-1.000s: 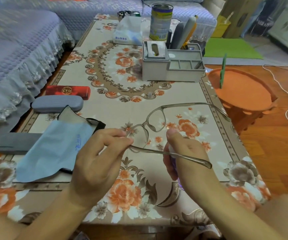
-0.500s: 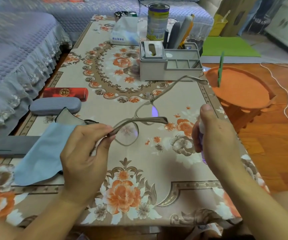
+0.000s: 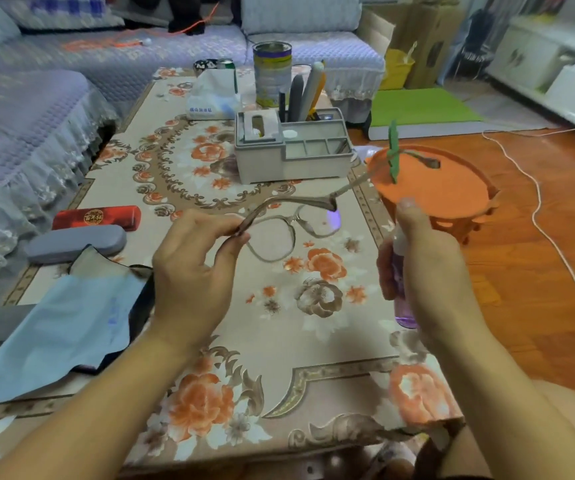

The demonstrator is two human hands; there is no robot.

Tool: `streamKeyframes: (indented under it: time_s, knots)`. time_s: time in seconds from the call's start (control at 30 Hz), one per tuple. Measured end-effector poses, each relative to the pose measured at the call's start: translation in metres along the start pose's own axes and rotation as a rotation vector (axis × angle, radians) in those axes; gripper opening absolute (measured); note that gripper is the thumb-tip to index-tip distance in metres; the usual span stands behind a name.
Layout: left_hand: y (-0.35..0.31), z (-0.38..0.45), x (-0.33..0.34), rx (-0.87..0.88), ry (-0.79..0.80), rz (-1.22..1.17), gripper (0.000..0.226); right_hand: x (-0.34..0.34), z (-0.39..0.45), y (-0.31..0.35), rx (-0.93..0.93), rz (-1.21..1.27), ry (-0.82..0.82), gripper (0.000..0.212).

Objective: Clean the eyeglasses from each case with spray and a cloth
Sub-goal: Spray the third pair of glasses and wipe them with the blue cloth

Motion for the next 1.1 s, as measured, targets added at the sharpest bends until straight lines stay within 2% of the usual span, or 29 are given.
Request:
streamKeyframes:
  time_s: [0.07, 0.27, 0.43, 0.67, 0.9, 1.1]
  knots:
    - [-0.013, 0.013, 0.029, 0.015, 0.033, -0.049, 0.013, -0.022, 0.001, -0.001, 0.044, 0.126, -0.067, 0.077]
    - [-0.049, 0.041, 0.080, 0.116, 0.016, -0.136, 0.012, -0.055, -0.006, -0.020, 0.141, 0.259, -0.166, 0.067]
    - [-0.071, 0.059, 0.086, 0.324, -0.017, -0.111, 0.016, -0.064, -0.016, -0.019, 0.125, 0.480, -0.187, 0.056]
    - [-0.088, 0.072, 0.081, 0.561, -0.031, -0.049, 0.012, -0.078, -0.014, -0.011, -0.037, 0.381, -0.301, 0.062]
    - [-0.093, 0.079, 0.079, 0.550, -0.058, -0.044, 0.011, -0.079, -0.007, -0.013, -0.008, 0.318, -0.283, 0.064]
    - [-0.095, 0.082, 0.078, 0.547, -0.068, -0.036, 0.011, -0.080, -0.007, -0.006, -0.031, 0.381, -0.273, 0.053]
Point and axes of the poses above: each hand's wrist, its own z-axis towards the middle knuckle, its own x-axis out of the palm, y = z × x, the point moved 2 cm from there along z, towards the middle knuckle, and after that the axes turned 7 degrees about z, right-handed, at the moved point
